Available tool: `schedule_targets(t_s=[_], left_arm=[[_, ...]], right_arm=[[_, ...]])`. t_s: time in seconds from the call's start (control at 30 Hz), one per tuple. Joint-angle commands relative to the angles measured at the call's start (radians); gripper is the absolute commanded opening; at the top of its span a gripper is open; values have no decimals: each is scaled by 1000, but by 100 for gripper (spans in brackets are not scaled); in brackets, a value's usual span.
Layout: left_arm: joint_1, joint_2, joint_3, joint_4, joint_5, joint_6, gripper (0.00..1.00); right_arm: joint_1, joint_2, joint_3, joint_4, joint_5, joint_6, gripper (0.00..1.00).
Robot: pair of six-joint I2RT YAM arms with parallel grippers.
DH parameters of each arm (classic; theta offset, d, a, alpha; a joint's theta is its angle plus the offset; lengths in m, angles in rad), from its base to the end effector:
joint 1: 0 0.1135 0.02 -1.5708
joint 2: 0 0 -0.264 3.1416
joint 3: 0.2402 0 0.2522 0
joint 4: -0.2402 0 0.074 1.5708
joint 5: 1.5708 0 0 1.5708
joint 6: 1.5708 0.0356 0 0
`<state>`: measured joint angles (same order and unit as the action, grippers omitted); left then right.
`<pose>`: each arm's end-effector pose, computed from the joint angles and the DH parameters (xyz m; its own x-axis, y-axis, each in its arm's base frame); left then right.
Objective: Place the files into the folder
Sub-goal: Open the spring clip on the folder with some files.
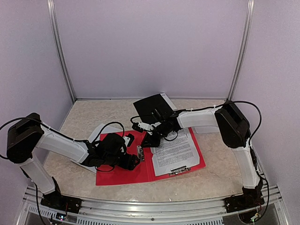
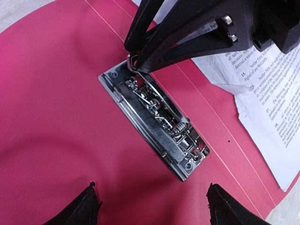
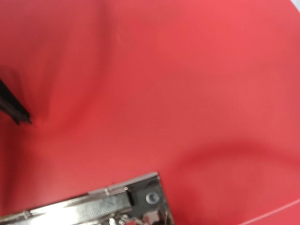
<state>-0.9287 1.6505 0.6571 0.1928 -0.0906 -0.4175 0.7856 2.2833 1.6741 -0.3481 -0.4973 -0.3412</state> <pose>0.1830 -0.2393 0.1256 -0.7010 0.2632 -0.6628 0.5203 0.8244 -0.2230 0.3333 0.3574 0.1362 -0.2718 -0.6878 -0.6731 -0.9621 0.2090 0.1749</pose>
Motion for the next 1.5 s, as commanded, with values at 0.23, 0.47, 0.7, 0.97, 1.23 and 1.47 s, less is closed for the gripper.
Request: schedule_targets(t_s=[0.23,0.47,0.7,0.97,1.23,1.47], left_arm=[[-5,-3,-4,-45,-20,11,77],[-5,-5,-2,-48,-22,16,77],[-5,-4,1,-46,-20,18,77],[-11,-5,52,-108,-63,20,81],[-85,70,224,-277,-208,-26,86],[-101,158,277,-333,-228,-145,83]], right_arm=[[-10,52,63,-58,-66,-51,16],[-9,63,83,-86,-67,-64,7],[-11,63,84,-99,-47,-71,0],[-11,27,38,-62,13,19,0],[-11,-26,-22,-16,22,144,0],[-16,-21,-7,-22,28,199,0]])
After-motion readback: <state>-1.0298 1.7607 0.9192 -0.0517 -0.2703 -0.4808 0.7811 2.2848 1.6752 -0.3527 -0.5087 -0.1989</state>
